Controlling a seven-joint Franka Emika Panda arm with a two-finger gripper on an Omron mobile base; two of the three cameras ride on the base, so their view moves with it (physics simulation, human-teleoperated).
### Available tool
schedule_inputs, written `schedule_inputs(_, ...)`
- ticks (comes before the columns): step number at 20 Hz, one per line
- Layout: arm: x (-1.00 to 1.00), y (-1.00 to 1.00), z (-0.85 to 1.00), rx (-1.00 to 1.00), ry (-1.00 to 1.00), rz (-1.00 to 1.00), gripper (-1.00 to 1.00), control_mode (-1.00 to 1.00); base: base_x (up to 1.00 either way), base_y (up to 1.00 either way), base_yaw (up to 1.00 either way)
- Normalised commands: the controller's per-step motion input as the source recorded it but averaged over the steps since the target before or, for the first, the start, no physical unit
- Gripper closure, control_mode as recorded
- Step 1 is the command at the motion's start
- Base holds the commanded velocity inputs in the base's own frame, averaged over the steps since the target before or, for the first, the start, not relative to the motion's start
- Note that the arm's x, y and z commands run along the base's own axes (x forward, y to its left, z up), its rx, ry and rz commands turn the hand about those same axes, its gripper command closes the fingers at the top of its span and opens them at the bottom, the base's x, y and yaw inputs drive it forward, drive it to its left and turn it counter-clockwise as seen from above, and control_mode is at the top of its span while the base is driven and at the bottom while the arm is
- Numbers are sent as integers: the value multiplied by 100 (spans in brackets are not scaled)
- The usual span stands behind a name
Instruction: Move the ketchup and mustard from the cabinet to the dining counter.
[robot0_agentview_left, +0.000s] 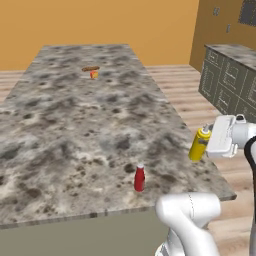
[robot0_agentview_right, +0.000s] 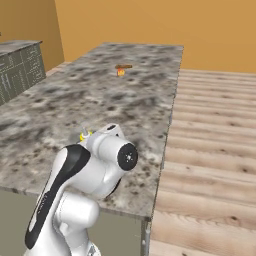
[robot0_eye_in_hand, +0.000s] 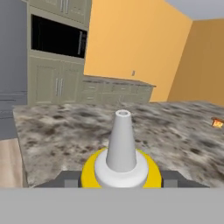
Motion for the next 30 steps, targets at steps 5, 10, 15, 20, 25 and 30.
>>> schedule_inputs(5,15,0,-46,0,0,0,100,-100,0,0,0)
schedule_inputs(10,15,0,-48,0,1,0,100,-100,0,0,0)
schedule_inputs(15,20,0,-45,0,1,1,100,-100,0,0,0)
schedule_inputs(20,21,0,-31,0,4,1,100,-100,0,0,0)
schedule_inputs(25,18,0,-26,0,4,2,100,-100,0,0,0)
schedule_inputs(30,18,0,-24,0,5,2,100,-100,0,0,0)
